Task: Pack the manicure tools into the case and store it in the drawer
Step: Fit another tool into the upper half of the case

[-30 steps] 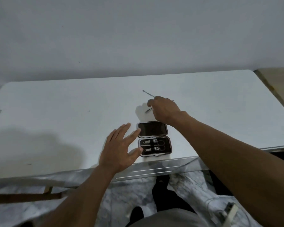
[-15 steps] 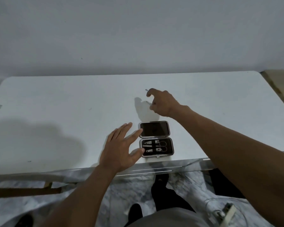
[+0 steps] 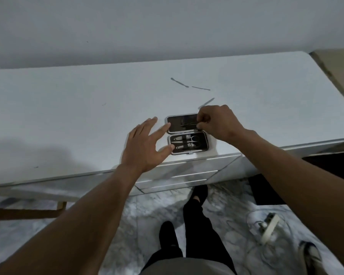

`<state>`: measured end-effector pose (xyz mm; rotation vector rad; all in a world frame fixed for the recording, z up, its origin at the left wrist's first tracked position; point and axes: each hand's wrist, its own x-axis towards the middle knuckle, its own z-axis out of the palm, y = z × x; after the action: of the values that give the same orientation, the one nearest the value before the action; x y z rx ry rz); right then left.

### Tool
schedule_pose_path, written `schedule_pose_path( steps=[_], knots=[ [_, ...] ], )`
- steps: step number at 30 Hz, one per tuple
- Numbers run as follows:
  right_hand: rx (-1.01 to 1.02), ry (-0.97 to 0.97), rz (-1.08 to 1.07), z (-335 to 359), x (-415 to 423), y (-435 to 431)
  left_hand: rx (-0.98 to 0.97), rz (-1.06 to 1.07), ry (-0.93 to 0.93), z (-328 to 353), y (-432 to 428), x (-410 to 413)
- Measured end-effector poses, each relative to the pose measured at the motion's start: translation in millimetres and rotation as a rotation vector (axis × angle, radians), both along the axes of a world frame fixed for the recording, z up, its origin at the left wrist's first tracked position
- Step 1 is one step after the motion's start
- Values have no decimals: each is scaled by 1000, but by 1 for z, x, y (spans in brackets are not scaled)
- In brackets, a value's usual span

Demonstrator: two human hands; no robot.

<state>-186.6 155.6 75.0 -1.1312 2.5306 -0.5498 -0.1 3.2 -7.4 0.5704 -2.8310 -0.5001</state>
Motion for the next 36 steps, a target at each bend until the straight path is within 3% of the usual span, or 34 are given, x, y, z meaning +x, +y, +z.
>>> schedule_pose_path(
  steps=[7,24,36],
  knots=[
    [161,247,146,-4,-3,7,-18,5,6,-1,0,-1],
    [176,229,44,2,-14,-1,-6,5,0,0,-1,0],
    [167,209,199,-4,-5,-19,1,11,-10,2,0,0]
  ],
)
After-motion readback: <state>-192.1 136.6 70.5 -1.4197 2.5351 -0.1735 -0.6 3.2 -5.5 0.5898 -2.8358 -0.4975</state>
